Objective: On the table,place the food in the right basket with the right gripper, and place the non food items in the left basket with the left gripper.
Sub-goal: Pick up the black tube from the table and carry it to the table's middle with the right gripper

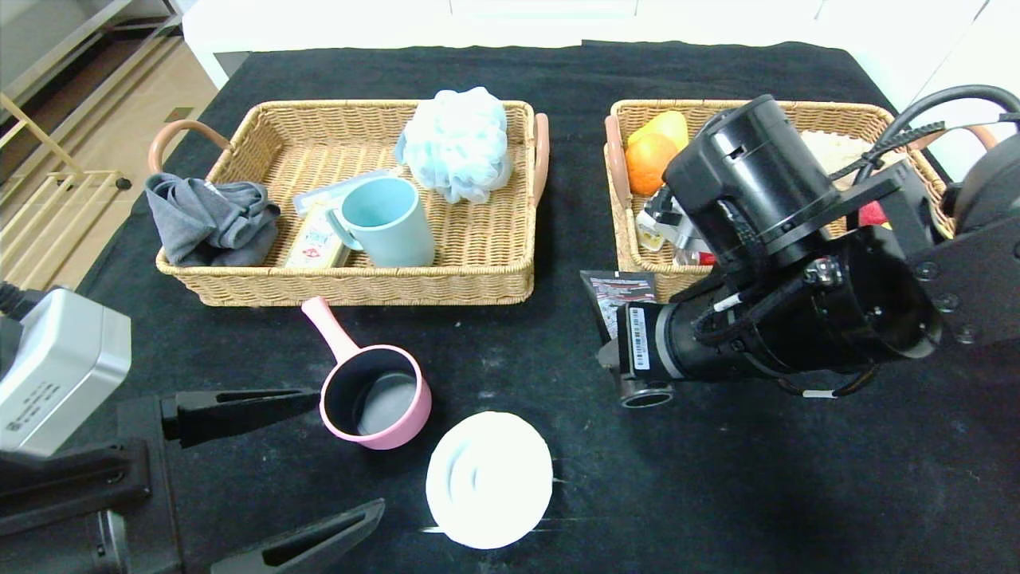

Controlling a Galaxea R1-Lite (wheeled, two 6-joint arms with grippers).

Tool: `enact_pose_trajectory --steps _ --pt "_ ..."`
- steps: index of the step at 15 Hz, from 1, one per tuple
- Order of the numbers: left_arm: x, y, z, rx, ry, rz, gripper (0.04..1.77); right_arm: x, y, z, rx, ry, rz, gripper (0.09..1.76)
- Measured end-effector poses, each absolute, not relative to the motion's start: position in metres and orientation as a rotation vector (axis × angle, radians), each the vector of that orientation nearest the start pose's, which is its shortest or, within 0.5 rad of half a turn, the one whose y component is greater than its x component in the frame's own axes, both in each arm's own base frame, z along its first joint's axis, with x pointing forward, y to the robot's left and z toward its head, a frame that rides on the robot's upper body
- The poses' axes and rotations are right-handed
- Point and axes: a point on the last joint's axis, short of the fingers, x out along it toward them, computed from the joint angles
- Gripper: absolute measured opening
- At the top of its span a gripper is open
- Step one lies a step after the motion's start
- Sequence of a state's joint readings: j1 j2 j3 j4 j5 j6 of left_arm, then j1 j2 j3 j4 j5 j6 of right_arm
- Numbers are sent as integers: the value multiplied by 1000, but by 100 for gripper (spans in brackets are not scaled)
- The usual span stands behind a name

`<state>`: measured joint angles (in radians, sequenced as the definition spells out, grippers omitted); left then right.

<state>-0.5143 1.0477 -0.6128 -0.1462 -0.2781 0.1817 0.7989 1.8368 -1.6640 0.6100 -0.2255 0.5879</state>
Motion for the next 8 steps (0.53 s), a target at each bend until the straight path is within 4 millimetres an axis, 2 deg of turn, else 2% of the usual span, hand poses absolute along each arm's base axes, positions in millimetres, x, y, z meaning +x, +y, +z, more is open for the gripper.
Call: enact_pose_trajectory --steps 8 --pt "118 -74 225 207 226 -812 172 254 277 244 173 730 318 86"
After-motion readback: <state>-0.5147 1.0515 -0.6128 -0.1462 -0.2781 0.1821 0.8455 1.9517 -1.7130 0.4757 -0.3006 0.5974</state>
